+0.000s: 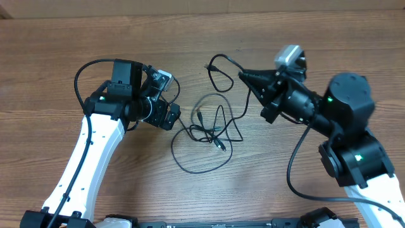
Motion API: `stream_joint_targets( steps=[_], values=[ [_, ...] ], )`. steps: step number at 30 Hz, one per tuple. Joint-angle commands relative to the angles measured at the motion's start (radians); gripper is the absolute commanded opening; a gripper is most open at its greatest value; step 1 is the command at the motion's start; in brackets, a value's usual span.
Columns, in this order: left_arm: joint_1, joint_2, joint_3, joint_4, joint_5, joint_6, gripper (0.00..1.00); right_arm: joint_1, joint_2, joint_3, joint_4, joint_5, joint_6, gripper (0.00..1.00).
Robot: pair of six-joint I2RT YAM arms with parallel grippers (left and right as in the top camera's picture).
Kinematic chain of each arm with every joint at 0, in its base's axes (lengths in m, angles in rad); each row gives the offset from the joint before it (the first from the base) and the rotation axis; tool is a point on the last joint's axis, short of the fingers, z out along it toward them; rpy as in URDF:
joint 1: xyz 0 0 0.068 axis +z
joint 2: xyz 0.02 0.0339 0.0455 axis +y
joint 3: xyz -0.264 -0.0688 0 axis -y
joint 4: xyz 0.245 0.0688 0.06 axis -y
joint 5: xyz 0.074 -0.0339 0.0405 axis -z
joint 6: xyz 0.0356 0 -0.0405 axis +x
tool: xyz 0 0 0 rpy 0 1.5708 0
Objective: Untangle cables
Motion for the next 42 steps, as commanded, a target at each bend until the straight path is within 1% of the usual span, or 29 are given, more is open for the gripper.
stream_joint_targets(
  steps=[1,7,15,20,27,31,36,38,42],
  values=[
    [0.002,-0.012,0.016,-0.001,0.016,0.004,0.99,0.002,-0.047,0.046,0.063,-0.036,0.008,0.04],
    [0.002,-0.012,0.016,-0.001,0.015,0.004,1.00,0.002,-0.089,0.046,0.247,-0.056,0.023,0.04],
    [0.002,-0.012,0.016,-0.001,0.016,0.004,0.99,0.002,-0.097,0.046,0.547,-0.060,0.026,0.04],
    [0.002,-0.012,0.016,-0.001,0.015,0.004,1.00,0.002,-0.097,0.046,0.679,-0.060,0.026,0.04],
    [0.002,-0.012,0.016,-0.001,0.016,0.004,0.99,0.002,-0.094,0.046,0.790,-0.059,0.026,0.04],
    [0.002,-0.012,0.016,-0.001,0.016,0.004,1.00,0.002,-0.071,0.046,0.884,-0.057,0.026,0.04],
    [0.002,-0.012,0.016,-0.001,0.015,0.004,0.99,0.002,-0.010,0.046,0.984,0.020,0.027,0.04],
    [0.002,-0.012,0.016,-0.001,0.016,0.004,1.00,0.002,0.016,0.046,0.989,0.029,0.027,0.04],
    [0.002,-0.012,0.016,-0.001,0.016,0.004,1.00,-0.001,0.072,0.046,0.939,0.039,0.102,0.04]
  ],
)
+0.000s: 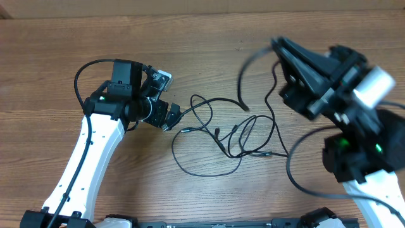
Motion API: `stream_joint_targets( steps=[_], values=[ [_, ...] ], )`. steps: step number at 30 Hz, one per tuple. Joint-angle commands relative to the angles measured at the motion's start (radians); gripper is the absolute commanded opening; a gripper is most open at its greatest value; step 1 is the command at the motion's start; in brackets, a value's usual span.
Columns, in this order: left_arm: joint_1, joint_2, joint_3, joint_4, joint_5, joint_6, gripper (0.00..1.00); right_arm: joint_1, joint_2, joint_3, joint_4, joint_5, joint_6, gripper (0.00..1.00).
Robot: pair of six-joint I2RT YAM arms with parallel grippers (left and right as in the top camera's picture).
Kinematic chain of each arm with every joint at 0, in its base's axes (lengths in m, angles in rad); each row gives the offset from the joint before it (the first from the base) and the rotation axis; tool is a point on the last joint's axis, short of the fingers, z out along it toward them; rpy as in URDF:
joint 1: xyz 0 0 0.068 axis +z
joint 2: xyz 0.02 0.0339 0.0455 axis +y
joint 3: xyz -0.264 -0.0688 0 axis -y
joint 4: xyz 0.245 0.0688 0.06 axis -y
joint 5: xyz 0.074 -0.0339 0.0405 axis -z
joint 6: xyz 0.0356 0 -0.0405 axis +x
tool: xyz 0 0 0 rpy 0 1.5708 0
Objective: Untangle cables
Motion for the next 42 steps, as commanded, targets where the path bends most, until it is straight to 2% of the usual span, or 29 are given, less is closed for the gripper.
stream_joint_targets(
  steps=[1,5,11,15,20,25,29,42],
  values=[
    [0.002,-0.012,0.016,0.002,0.016,0.004,1.00,-0.005,0.044,0.027,-0.037,0.045,0.087,0.04],
    [0.002,-0.012,0.016,0.002,0.015,0.004,0.99,-0.038,0.092,0.039,-0.167,0.036,0.219,0.04],
    [0.002,-0.012,0.016,0.002,0.015,0.004,1.00,-0.063,0.156,0.172,-0.489,0.014,0.272,0.03],
    [0.002,-0.012,0.016,0.002,0.016,0.004,1.00,-0.063,0.221,0.404,-0.813,0.015,0.182,0.03],
    [0.002,-0.012,0.016,0.002,0.016,0.004,1.00,-0.063,0.365,0.803,-1.269,0.016,0.031,0.03],
    [0.002,-0.012,0.016,0.002,0.016,0.004,1.00,-0.070,0.515,1.150,-1.593,0.032,-0.051,0.04],
    [0.002,-0.012,0.016,0.002,0.016,0.004,0.99,-0.093,0.563,1.267,-1.698,0.034,-0.050,0.03],
    [0.002,-0.012,0.016,0.002,0.016,0.004,0.99,-0.173,0.564,1.362,-1.736,0.061,-0.057,0.03]
  ],
)
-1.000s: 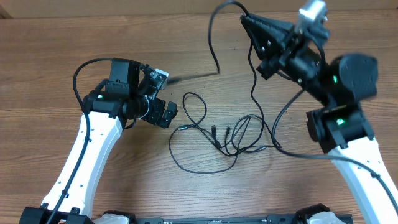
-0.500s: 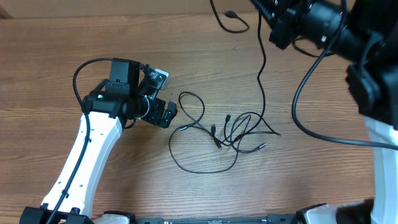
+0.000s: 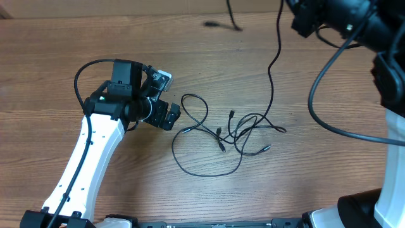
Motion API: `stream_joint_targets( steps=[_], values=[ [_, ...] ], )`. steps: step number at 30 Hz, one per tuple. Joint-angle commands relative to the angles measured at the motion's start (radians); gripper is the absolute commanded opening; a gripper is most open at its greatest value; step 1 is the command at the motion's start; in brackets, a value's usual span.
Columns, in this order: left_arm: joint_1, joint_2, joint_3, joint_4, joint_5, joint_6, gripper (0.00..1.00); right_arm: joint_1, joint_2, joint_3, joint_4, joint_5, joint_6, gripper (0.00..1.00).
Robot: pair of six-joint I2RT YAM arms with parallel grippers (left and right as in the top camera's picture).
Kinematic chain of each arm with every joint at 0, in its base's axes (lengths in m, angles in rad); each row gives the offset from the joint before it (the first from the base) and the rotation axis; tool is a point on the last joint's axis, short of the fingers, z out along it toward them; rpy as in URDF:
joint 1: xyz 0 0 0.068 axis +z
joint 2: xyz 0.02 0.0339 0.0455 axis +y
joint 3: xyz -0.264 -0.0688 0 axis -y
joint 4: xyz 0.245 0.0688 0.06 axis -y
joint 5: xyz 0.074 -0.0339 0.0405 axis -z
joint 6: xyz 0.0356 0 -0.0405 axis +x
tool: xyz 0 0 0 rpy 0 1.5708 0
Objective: Untangle cables
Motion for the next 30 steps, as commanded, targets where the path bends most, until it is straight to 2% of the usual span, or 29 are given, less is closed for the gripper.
stream_joint_targets(
  steps=[1,4,6,9,13,17,21,24,30],
  values=[
    [0.002,-0.012,0.016,0.002,0.015,0.004,1.00,-0.042,-0.008,0.034,-0.032,0.056,-0.045,0.03],
    [0.002,-0.012,0.016,0.002,0.016,0.004,0.99,-0.083,-0.008,0.034,-0.134,0.227,-0.138,0.03],
    [0.002,-0.012,0.016,0.002,0.015,0.004,0.99,-0.108,-0.008,0.031,-0.200,0.408,-0.273,0.03],
    [0.002,-0.012,0.016,0.002,0.016,0.004,1.00,-0.137,-0.005,0.031,-0.254,0.786,-0.376,0.04],
    [0.002,-0.012,0.016,0.002,0.015,0.004,1.00,-0.170,-0.005,0.031,-0.256,1.144,-0.512,0.04],
    [0.002,-0.012,0.016,0.002,0.016,0.004,0.99,-0.188,-0.005,0.031,-0.196,1.289,-0.556,0.04],
    [0.002,-0.012,0.016,0.002,0.016,0.004,0.99,-0.182,-0.005,0.031,-0.143,1.246,-0.550,0.04],
    [0.002,-0.012,0.016,0.002,0.016,0.004,1.00,-0.169,-0.005,0.031,-0.144,1.071,-0.479,0.04],
    [0.002,-0.012,0.016,0.002,0.016,0.004,1.00,-0.169,-0.005,0.031,-0.141,0.495,-0.330,0.04]
  ],
)
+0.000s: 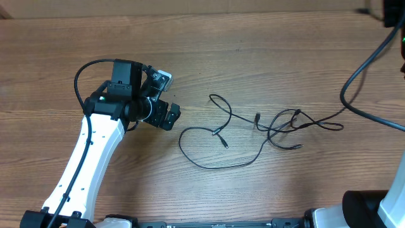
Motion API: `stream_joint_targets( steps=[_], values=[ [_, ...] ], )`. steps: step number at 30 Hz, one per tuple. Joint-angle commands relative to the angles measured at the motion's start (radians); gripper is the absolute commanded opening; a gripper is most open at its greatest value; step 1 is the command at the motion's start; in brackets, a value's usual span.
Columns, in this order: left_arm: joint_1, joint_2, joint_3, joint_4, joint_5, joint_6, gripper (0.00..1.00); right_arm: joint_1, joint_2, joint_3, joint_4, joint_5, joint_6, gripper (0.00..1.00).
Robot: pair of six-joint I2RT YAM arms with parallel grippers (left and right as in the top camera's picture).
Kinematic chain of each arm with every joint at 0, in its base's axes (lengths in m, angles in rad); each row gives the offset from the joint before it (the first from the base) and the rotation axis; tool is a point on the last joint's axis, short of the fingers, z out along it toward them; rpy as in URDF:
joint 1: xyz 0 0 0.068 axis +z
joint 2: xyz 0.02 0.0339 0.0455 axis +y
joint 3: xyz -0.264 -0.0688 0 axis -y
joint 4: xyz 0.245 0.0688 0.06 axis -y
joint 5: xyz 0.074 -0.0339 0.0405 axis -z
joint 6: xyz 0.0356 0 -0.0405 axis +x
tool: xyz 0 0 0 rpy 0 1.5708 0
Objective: Untangle cables
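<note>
The thin black cables (278, 123) lie on the table, knotted together right of centre. A wide loop (215, 163) trails from the knot to the left and front. One strand (329, 116) runs from the knot toward the right edge. My left gripper (169, 116) hovers left of the loop, apart from it, with nothing visibly in it. Its jaws are too foreshortened to read. Only a bit of my right arm (393, 11) shows in the top right corner; its gripper is out of frame.
The right arm's own thick black cable (361, 66) hangs across the right side of the wooden table (76, 57). The left arm's white link (88, 164) crosses the front left. The right arm's base (373, 209) sits at the front right.
The right arm has moved from the top of the frame to the top right corner. The cable knot has shifted right, and the strand once rising to the top edge now runs toward the right edge.
At first the tangle lay at centre, touching my left gripper, with my right gripper on a strand at the back. Then the right arm stood higher and further right, and the tangle sat further right each time. The left arm never moved.
</note>
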Motion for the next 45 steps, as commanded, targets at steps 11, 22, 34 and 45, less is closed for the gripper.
stream_joint_targets(
  steps=[11,22,34,45],
  values=[
    [0.002,-0.012,0.016,0.002,0.015,0.004,0.99,0.007,-0.005,0.014,0.241,-1.097,0.287,0.04],
    [0.002,-0.012,0.016,0.002,0.015,0.004,1.00,0.003,-0.005,0.013,0.235,-1.057,0.286,0.04],
    [0.002,-0.011,0.016,0.106,0.014,0.014,1.00,0.003,-0.005,0.013,0.207,-1.055,0.286,0.04],
    [-0.058,-0.005,0.016,0.029,0.332,0.301,1.00,0.003,-0.005,0.013,0.198,-1.055,0.286,0.04]
  ],
)
